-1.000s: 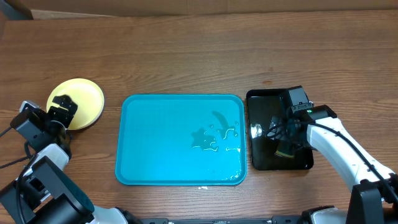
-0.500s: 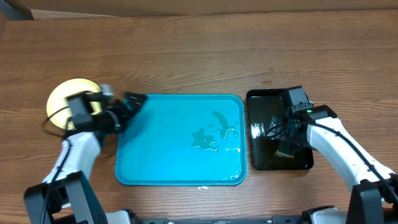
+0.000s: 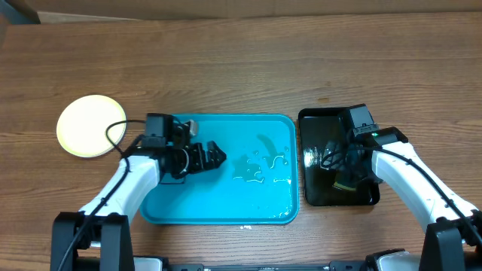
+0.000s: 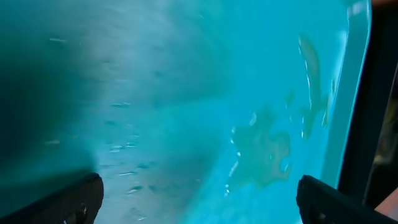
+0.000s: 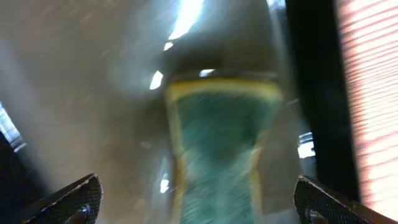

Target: Clean dirty plates on tray and stack at the side

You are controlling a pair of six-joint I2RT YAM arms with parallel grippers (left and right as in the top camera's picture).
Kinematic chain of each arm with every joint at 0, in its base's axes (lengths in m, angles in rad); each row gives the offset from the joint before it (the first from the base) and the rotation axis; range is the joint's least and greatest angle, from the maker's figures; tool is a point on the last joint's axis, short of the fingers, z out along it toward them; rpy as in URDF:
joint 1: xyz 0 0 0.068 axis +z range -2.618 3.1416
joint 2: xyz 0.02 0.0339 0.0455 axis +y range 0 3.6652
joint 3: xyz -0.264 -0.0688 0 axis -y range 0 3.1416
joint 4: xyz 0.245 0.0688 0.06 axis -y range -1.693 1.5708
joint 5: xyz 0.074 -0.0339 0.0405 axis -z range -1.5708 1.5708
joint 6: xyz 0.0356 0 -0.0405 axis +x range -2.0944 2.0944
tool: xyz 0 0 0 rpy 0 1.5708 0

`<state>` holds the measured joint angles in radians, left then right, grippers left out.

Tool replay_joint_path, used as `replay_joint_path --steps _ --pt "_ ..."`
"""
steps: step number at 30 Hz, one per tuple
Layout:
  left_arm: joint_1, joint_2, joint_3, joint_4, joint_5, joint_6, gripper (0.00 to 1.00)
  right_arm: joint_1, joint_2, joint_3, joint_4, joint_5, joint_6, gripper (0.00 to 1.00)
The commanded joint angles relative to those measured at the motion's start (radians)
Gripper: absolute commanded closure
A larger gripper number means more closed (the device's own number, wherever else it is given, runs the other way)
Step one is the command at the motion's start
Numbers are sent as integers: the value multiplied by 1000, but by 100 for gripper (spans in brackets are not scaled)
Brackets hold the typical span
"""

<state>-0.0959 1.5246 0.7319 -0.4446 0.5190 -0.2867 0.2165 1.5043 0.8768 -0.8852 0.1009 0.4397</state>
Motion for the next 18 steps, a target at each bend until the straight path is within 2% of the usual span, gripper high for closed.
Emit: replay_joint_path --steps 1,2,5,8,15,16,17,18 --pt "-67 -42 14 -10 -28 77 0 -4 -22 1 -10 -141 -24 0" --pt "-79 -58 23 -22 -35 77 0 -4 -22 1 -23 -134 -21 0" --pt "-107 -136 65 -72 -111 68 0 -4 -22 0 -81 -123 -2 9" --pt "-121 -226 117 -126 -212 46 0 -2 -22 -17 -117 -117 32 8" --pt "-121 -373 156 -185 -242 44 0 -2 -22 -139 64 -31 32 10" --pt "-121 -379 156 -197 -243 44 0 -2 -22 -162 106 -31 32 15" --pt "-121 -381 156 -204 -242 44 0 -2 -22 -176 135 -31 32 33" --pt "-121 -380 156 -206 -242 44 0 -2 -22 -187 159 -31 32 66"
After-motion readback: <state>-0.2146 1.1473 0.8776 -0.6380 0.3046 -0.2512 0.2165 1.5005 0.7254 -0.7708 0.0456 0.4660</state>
